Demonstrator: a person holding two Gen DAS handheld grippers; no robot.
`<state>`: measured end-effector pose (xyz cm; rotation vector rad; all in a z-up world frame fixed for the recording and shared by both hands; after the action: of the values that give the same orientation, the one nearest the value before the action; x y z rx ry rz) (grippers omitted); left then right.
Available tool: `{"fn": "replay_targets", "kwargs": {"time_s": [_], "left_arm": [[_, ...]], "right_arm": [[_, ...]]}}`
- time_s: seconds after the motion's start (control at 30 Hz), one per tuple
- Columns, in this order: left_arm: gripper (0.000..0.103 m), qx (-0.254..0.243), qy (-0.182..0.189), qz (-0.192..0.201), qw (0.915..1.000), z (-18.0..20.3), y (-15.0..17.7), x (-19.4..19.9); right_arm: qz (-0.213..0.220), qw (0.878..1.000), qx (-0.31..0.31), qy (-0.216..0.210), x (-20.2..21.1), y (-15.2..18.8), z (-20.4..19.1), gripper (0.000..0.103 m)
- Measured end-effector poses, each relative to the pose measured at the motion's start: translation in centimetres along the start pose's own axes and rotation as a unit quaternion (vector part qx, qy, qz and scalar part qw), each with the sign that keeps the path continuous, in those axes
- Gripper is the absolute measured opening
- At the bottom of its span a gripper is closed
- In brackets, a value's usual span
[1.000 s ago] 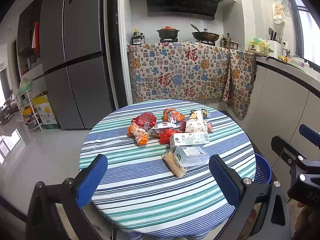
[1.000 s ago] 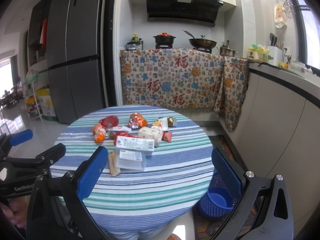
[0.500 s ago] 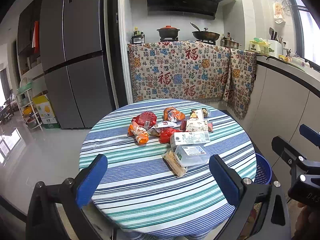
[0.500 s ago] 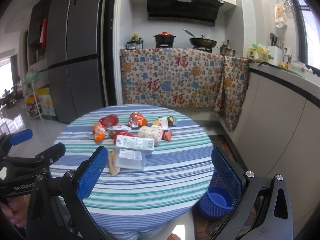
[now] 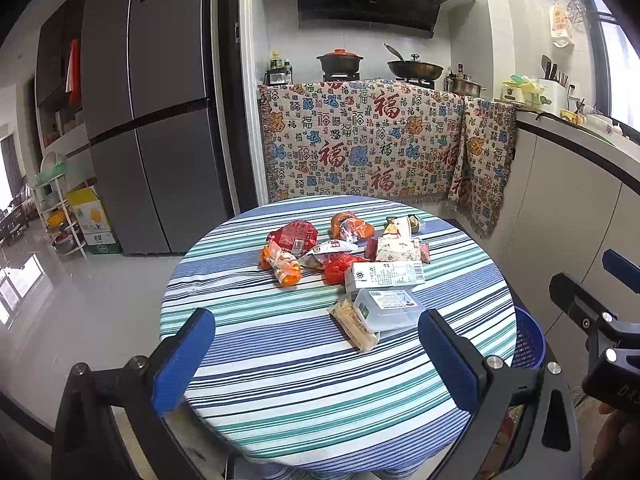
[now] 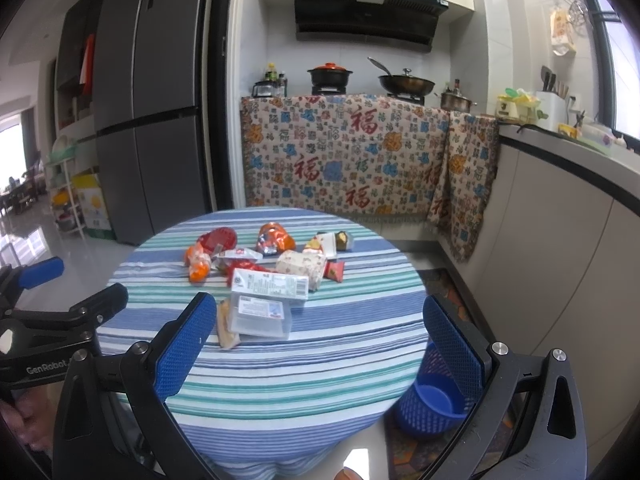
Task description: Collect trash
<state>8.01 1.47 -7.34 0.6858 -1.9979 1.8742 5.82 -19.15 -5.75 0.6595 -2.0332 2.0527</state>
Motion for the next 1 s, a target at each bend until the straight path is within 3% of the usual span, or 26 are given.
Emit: {"fn": "replay_targets", "kwargs": {"time_s": [0.5, 1.0], "left_arm": [[0.103, -0.003, -0.01, -0.024, 0.9997, -1.5, 0.6, -1.5], [0.103, -0.001, -0.002, -0.05, 0.9987, -1.6, 1.8, -4.0]], "right_arm": [[-0.02, 1.0, -0.003, -0.001, -1.7, 1.0, 0.3, 0.103], [-0.047, 0.999, -0.006, -0.012, -5.9, 3.3, -0.1, 0.103]]}}
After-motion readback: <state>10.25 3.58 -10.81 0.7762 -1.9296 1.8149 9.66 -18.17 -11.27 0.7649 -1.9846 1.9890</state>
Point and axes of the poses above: each gripper's, at about its wrist camera, not at the fingertips, and x roughly against the way its jaws point, z to its right, y to its underside, the point moved 10 cm from there along -x, roughly the way its jaws point, and after that the axes turned 7 degrees about -y, right-handed, at the moved point
